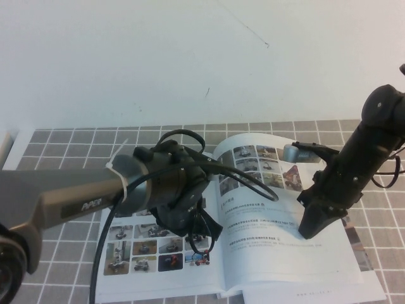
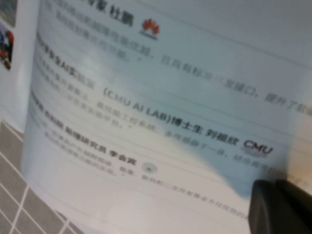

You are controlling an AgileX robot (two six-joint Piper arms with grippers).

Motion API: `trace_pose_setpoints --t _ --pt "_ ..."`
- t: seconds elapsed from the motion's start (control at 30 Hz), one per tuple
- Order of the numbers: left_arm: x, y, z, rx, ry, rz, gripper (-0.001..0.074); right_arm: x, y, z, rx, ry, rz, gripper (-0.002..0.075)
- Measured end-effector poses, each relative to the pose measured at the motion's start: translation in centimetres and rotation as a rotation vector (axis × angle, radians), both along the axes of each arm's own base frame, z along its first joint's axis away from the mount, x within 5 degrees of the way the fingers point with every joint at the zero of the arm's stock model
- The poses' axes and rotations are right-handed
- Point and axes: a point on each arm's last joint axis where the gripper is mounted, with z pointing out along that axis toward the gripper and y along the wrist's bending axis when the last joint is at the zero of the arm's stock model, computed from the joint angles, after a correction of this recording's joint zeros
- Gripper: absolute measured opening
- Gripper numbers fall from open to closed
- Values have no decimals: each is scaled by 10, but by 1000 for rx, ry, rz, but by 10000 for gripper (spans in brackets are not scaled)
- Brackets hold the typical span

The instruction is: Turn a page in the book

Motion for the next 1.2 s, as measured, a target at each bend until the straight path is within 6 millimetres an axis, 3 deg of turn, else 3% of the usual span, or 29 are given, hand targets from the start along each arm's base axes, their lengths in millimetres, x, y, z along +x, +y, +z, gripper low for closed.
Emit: trace_pose_setpoints --t 0.13,0.33,0.5,0.7,0.8,0.9,1.07,1.2 --pt "-4 5 25 -5 -37 2 -3 -4 -1 29 20 -57 21 -1" --pt "-23 20 104 -105 -193 -14 -3 -11 -6 117 32 -305 66 -1" --pt "-58 51 176 -149 -324 -12 -3 -35 -23 180 -71 -513 124 -1" --pt "-113 97 234 -202 -461 -4 -3 -78 -49 250 -219 -741 91 -1" --pt "-145 121 246 -257 -542 -13 -3 -104 -56 275 -219 -831 59 -1" --pt "-179 146 243 -307 -616 -26 -3 -132 -62 288 -203 -907 21 -1" --pt "-221 178 213 -334 -660 -32 -3 -171 -71 287 -180 -984 -16 -1" --pt "-243 194 182 -359 -687 -44 -3 -205 -79 270 -169 -1019 -39 -1"
